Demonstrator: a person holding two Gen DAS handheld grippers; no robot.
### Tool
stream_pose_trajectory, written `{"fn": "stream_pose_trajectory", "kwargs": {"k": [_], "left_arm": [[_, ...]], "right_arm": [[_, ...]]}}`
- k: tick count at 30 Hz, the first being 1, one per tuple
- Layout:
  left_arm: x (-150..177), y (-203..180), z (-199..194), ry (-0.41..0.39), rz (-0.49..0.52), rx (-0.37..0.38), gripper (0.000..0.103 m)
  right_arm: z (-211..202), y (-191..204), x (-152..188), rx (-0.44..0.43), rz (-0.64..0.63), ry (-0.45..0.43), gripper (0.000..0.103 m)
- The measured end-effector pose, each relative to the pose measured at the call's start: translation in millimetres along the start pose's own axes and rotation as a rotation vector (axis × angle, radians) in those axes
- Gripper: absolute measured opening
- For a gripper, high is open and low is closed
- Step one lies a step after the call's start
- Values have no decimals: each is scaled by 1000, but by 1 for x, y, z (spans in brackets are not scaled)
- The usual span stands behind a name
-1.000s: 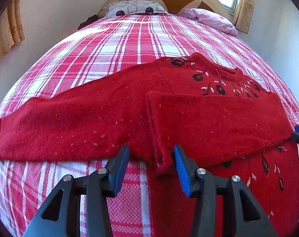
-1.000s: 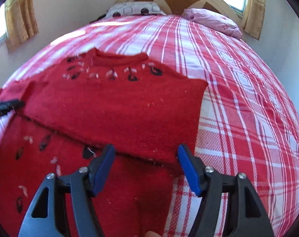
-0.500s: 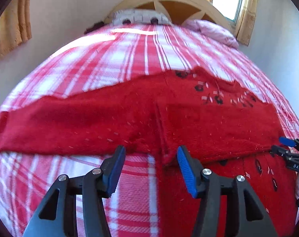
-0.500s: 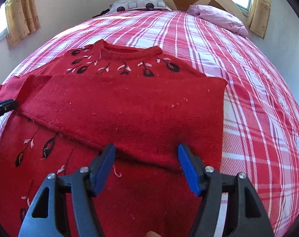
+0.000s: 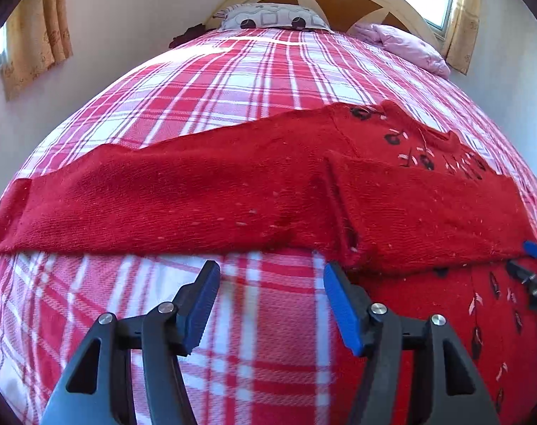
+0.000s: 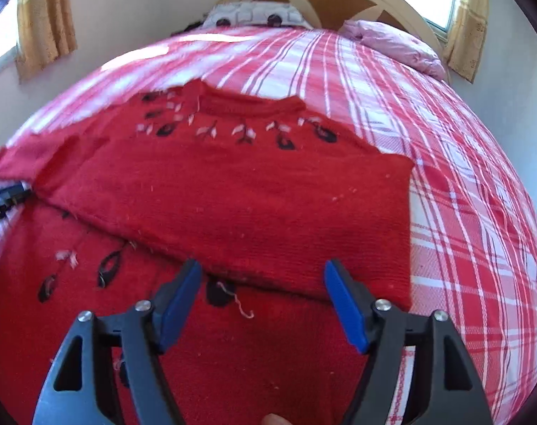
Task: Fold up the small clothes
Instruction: 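Move the left tool to the other sleeve cuff and grasp it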
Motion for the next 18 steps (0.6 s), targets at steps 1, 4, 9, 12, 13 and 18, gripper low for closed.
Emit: {"fn": "stream_pose_trajectory", "kwargs": {"k": [1,4,9,12,13,18], "left_arm": [[-2,8,-5,-10,-5,-16,62],[-7,47,-23,-46,-25,-87,62],[-12,148,-47,-65,-150,-288,62],[-7,212,-57,-52,-293,-367,62],[-4,229,-59,-45,-350,-370,62],[23,301,-56,-2,-708,-264,62]], "right_arm": [[8,3,3,18,-31,17,82],[5,0,3,9,-15,-2,82],[4,0,7,1,-19,-22,82],[1,1,7,-13,-9,-37,82],[1,0,7,-20,-5,-39,82],[2,0,7,-25,-4,-41,82]]}}
Point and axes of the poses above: each gripper's, at about its wrist camera, not at the fingertips, and z roughly the way its jaws point, y to its left, x to its underside, the point moved 4 cm from there along z, roughly the way its jaws point
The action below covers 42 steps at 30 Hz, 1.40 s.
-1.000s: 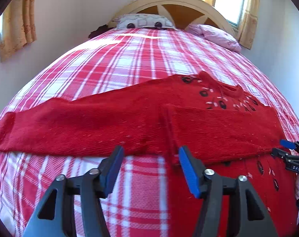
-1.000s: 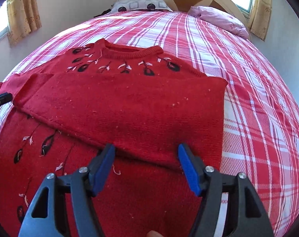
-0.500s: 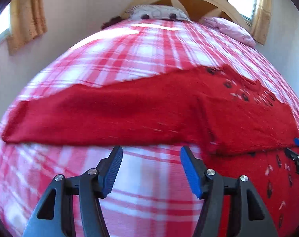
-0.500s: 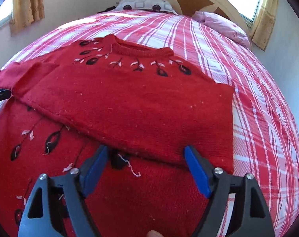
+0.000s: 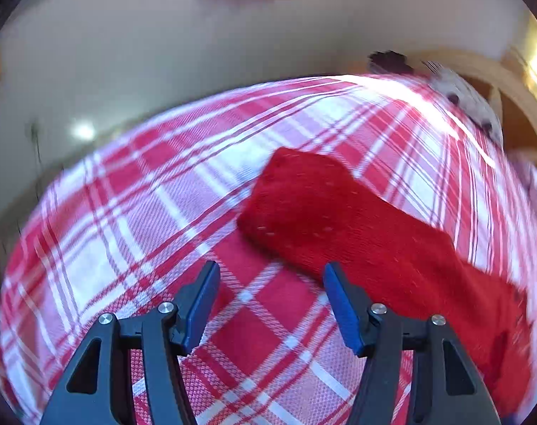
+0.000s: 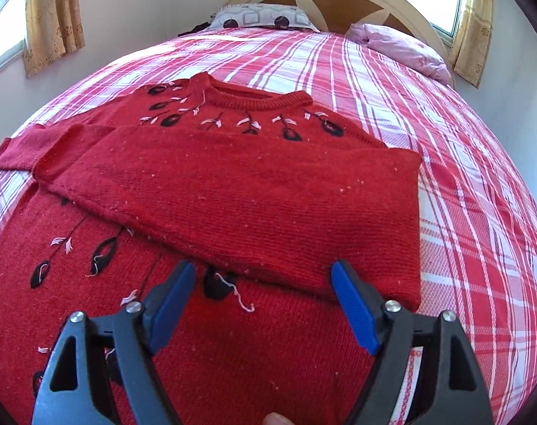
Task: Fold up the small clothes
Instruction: 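Move the left tool to the other sleeve cuff and grasp it, then lift the sleeve with the left tool, fold it across the body, release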
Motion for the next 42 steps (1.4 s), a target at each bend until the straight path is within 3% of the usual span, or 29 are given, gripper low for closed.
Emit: {"fn": "stream_pose_trajectory", "kwargs": {"k": [12,20,22,24,26,35,39,42], "left_arm": [[-13,-6,12,-15,-143,99,62],[-22,-7,22,-25,-185,101,62],[-26,-5,23,-41,-184,88,51],[-27,-4,26,-34,-178,84,18],[-26,-2,30,-23,-181,97,6],[-25,-10,3,-110,-131,114,4],[-26,-36,-16,-128,-76,194,4],[-22,-61,-32,-136,-31,244,4]], "right_arm": [[1,2,2,12,-13,1,83],[1,2,2,11,-14,1,83],[1,2,2,13,-15,1,84],[1,2,2,13,-15,1,84],[1,2,3,16,-16,1,84],[1,2,2,17,-19,2,84],[-4,1,2,7,-15,-13,84],[-19,-1,-1,-13,-9,-75,84]]}}
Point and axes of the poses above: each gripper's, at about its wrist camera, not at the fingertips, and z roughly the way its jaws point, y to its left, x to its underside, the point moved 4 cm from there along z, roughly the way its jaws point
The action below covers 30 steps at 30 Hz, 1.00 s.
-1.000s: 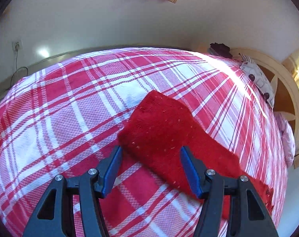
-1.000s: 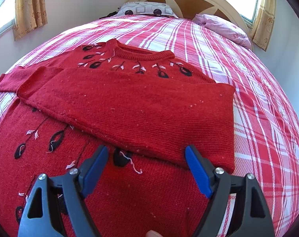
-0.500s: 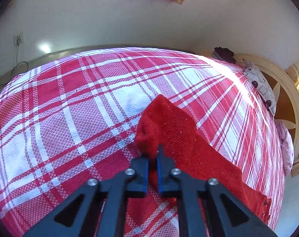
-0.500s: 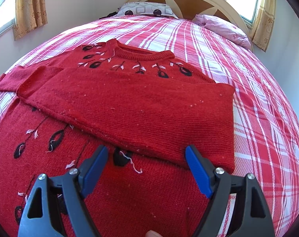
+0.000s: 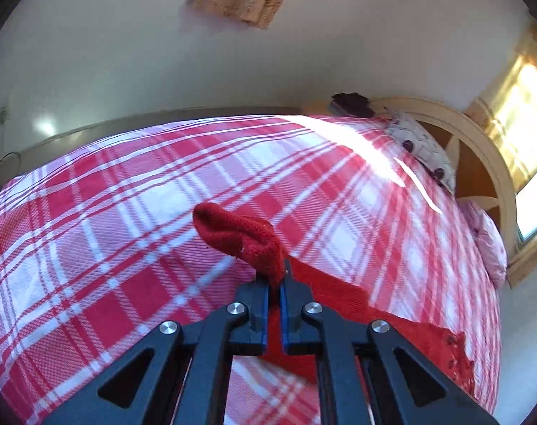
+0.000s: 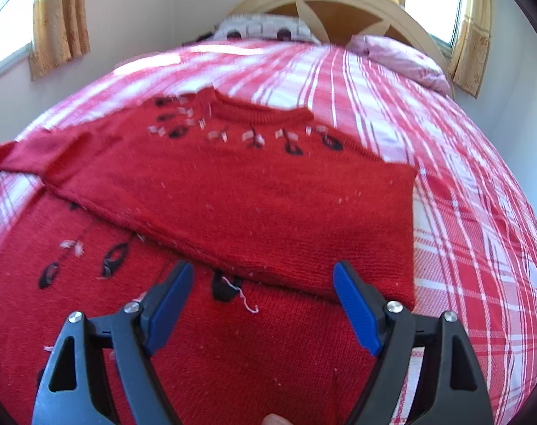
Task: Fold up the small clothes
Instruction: 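Lift the sleeve with the left tool, fold it across the body, release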
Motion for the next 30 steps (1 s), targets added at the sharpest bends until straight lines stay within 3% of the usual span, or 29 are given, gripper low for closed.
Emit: {"fn": "stream_pose_trajectory", "kwargs": {"k": [13,21,30], "left_arm": [[40,-148,-49,2,192,265,4],[90,-242,-59,45,297,422,4],[155,-319,-60,117,403,525,4]], "right_arm": [[-50,-31,-6,-10,98,-137,84],[-62,-44,6,-16,134,-149,84],[-78,-68,24,-7,193,-162,84]]}}
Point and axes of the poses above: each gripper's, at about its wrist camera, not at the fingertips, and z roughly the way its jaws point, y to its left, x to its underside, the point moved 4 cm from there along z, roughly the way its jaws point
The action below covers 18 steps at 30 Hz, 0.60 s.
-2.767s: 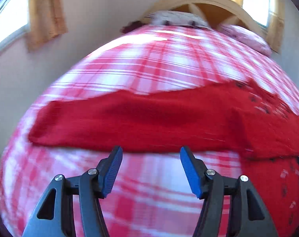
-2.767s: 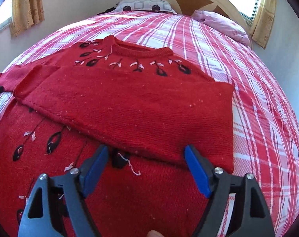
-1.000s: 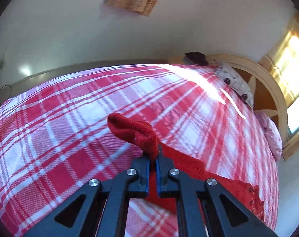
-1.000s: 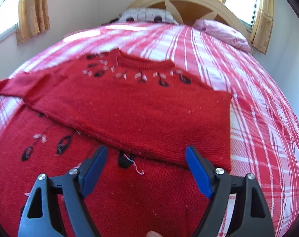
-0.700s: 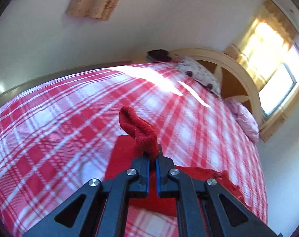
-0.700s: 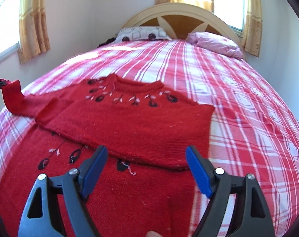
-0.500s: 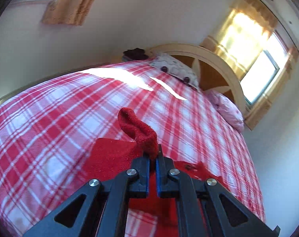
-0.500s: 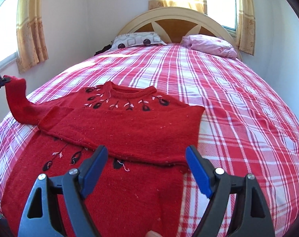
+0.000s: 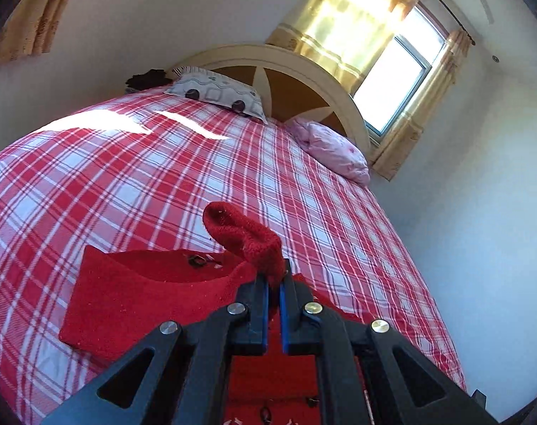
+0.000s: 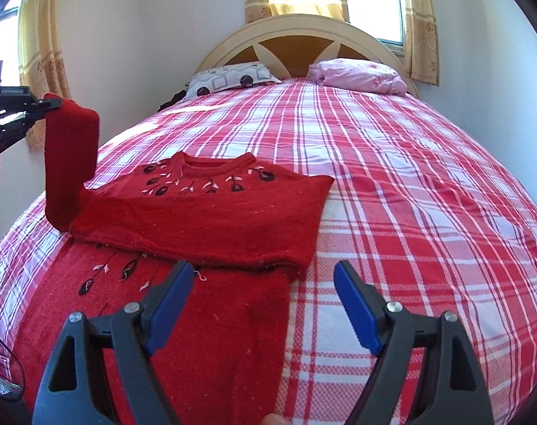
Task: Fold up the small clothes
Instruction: 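Lift the sleeve with the left tool, fold it across the body, release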
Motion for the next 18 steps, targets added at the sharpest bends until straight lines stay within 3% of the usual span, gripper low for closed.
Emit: {"fn": "stream_pose_trajectory", "kwargs": {"k": [8,18], "left_arm": [[47,-47,36,73,59,26,4],[123,-83,82,178,265,-7,4]], "right_arm": [[-4,-25,11,14,49,15,84],[1,-31,18,14,62,39,84]]}}
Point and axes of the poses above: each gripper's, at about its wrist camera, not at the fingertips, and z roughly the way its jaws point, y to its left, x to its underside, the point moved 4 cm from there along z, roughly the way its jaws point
